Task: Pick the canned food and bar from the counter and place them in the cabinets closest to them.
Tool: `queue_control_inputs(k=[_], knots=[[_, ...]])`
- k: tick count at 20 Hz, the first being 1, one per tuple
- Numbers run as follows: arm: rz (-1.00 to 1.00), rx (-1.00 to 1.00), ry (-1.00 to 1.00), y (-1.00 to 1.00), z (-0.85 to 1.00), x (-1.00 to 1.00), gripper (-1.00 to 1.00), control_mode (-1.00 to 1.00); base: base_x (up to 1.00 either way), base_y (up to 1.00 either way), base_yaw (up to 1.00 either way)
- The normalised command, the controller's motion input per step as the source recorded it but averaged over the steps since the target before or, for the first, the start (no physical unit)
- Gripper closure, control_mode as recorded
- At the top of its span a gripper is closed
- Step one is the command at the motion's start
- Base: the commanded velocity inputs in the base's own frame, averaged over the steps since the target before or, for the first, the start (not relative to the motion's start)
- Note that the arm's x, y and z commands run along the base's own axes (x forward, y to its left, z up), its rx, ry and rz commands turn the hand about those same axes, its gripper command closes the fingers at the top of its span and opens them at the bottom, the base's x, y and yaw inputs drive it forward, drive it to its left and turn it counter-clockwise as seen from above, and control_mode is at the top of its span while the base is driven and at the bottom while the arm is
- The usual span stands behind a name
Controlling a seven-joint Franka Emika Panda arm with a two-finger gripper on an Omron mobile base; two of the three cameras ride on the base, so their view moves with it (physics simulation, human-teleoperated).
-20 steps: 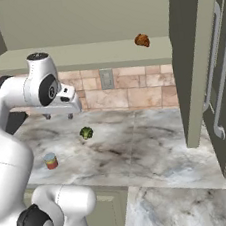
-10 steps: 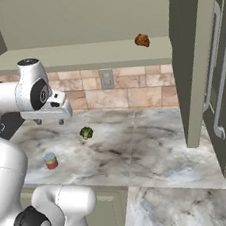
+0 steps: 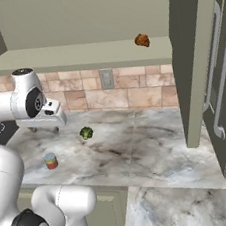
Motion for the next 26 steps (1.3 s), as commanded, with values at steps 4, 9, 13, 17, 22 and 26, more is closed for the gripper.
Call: queue_control_inputs(k=[4, 9, 13, 17, 22, 26], knots=[[0.02, -0.02, 0.0, 0.17, -0.43, -0.05, -1.0, -1.0, 0.0, 0.0, 0.0], [0.02, -0.02, 0.0, 0.25, -0.45, 0.0, -1.0, -1.0, 0.0, 0.0, 0.0], [0.02, -0.01, 0.0, 0.27, -0.45, 0.0, -1.0, -1.0, 0.0, 0.0, 0.0], [0.02, 0.0, 0.0, 0.27, -0.42, 0.08, -1.0, -1.0, 0.0, 0.0, 0.0], [0.01, -0.01, 0.0, 0.28, -0.38, 0.21, -1.0, -1.0, 0.0, 0.0, 0.0], [0.0, -0.03, 0.0, 0.22, -0.34, 0.31, -1.0, -1.0, 0.0, 0.0, 0.0]])
